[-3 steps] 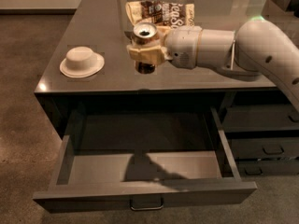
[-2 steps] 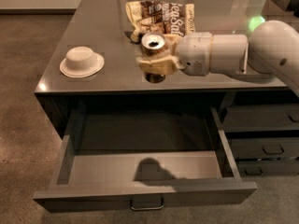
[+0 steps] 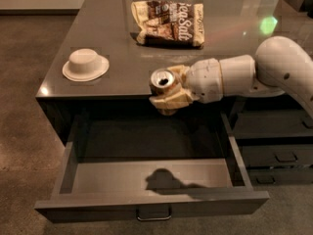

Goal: Place orange can into top drawer

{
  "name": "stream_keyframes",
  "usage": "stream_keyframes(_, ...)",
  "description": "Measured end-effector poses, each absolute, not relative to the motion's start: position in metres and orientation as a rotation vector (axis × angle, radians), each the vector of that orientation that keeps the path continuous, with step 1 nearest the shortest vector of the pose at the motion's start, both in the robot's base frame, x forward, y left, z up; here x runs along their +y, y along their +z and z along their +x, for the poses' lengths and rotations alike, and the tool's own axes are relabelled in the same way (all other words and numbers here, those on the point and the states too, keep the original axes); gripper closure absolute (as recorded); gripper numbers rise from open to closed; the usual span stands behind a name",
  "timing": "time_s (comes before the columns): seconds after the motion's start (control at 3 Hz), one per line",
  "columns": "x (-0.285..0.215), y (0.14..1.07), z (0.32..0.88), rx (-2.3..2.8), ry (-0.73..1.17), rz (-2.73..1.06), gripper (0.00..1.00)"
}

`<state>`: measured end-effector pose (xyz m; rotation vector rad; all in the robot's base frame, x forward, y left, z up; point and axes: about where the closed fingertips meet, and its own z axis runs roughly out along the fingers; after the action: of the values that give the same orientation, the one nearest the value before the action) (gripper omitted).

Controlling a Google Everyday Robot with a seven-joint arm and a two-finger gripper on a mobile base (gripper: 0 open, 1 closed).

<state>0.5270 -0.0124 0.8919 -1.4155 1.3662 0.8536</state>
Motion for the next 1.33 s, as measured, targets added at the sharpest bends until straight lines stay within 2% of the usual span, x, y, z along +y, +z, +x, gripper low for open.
stream_keyframes(0.67, 0.017, 0.818, 0.496, 1.355, 0.948, -1.579, 1.0)
stream_keyframes(1.33, 0.061, 0.775, 0.463, 1.458, 0.976, -1.454, 1.0)
